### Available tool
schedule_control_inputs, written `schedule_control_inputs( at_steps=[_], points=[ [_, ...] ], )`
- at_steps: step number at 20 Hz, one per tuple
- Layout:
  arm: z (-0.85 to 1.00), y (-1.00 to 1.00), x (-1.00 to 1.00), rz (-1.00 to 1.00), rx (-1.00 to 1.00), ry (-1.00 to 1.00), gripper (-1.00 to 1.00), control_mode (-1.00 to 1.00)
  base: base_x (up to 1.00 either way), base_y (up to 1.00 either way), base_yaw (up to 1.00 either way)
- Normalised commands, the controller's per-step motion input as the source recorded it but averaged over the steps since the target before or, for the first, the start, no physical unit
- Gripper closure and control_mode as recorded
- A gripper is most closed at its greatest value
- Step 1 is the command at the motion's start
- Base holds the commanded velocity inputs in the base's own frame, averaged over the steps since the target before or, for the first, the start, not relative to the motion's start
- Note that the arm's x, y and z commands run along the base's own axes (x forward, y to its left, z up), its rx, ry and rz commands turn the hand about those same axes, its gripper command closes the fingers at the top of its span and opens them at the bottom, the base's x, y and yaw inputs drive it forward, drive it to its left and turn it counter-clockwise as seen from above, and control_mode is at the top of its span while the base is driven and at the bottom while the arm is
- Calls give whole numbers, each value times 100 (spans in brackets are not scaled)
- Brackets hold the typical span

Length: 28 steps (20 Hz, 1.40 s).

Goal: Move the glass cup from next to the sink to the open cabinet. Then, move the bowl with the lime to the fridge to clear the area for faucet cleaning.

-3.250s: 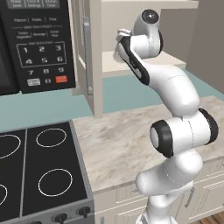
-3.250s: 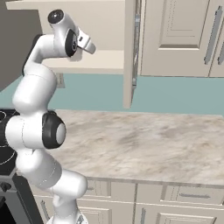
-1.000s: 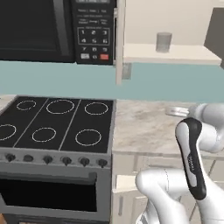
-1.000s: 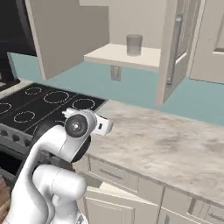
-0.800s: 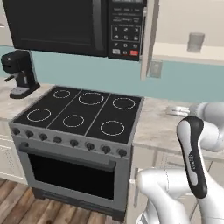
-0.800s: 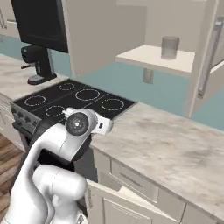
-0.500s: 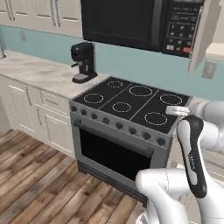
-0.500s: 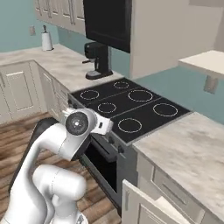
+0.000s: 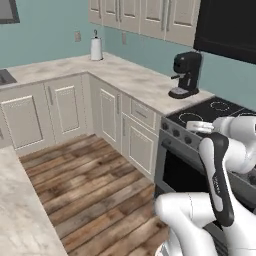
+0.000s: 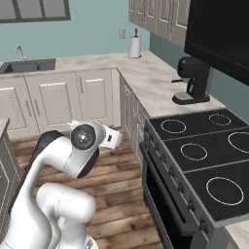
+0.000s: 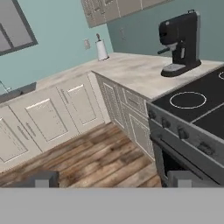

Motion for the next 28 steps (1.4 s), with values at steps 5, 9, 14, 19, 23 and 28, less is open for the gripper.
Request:
schedule_control_inputs(
  at_steps=[5, 9, 14, 19, 23, 28],
  points=[
    [0, 0, 0, 0, 0, 0, -100, 100, 100, 76, 26],
    [0, 0, 0, 0, 0, 0, -100, 100, 100, 71, 6],
    [0, 0, 0, 0, 0, 0, -100, 100, 100, 80, 0],
    [0, 0, 0, 0, 0, 0, -100, 100, 100, 78, 0],
    [0, 0, 0, 0, 0, 0, -100, 100, 100, 76, 0],
    [0, 0, 0, 0, 0, 0, -100, 100, 100, 4, 0]
  ],
)
